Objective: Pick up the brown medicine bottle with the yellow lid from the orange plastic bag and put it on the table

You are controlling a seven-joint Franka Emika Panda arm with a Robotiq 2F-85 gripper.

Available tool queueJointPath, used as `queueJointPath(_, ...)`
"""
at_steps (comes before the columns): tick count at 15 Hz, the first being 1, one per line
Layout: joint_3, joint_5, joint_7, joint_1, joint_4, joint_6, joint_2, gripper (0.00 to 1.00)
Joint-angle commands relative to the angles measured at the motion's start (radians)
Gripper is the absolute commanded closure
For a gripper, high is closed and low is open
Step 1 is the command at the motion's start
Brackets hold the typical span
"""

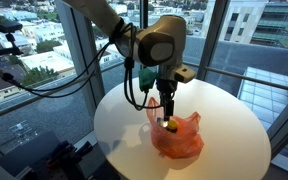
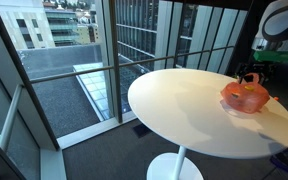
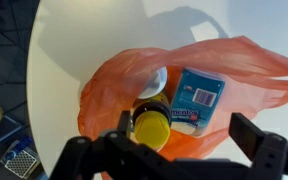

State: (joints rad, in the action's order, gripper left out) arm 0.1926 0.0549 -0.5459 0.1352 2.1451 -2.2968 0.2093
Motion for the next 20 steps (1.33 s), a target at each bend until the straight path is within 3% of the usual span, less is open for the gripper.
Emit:
queueJointPath(1, 0.023, -0.005, 0.010, 0.005, -0.024, -0.011, 0.034, 0.00)
queueJointPath(15, 0.045, -0.052, 0.028, 0.005, -0.022, -0.129, 0.109, 0.00)
queueJointPath(16, 0.046, -0.050, 0.026, 0.004, -0.023, -0.129, 0.112, 0.20)
queueJointPath(20, 0.052, -0.039, 0.017, -0.002, -0.017, -0.145, 0.110, 0.51)
